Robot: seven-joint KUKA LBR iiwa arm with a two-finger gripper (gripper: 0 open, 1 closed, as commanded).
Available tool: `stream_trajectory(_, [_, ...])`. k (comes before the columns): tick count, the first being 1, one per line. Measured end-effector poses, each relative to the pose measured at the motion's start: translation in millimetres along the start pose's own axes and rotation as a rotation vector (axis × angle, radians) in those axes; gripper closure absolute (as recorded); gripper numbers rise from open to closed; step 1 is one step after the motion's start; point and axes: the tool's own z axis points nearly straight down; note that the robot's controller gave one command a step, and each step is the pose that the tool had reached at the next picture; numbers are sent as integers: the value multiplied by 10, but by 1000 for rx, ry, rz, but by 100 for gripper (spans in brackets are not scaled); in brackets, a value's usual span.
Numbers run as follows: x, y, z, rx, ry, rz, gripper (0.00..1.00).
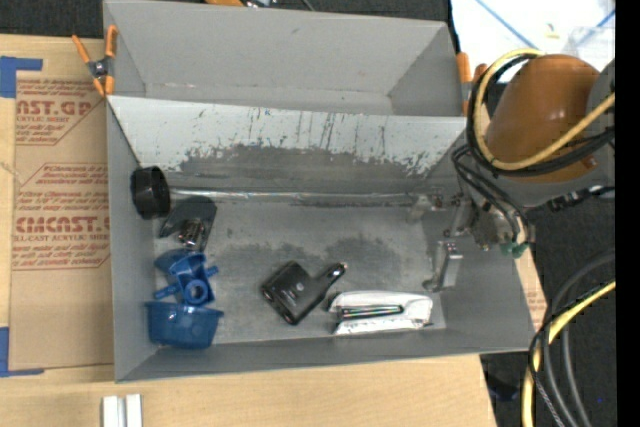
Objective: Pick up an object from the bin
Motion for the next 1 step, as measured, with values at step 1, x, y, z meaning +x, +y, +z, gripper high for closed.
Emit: stream_trajectory(1, [-17, 5, -43, 1, -8, -2, 0])
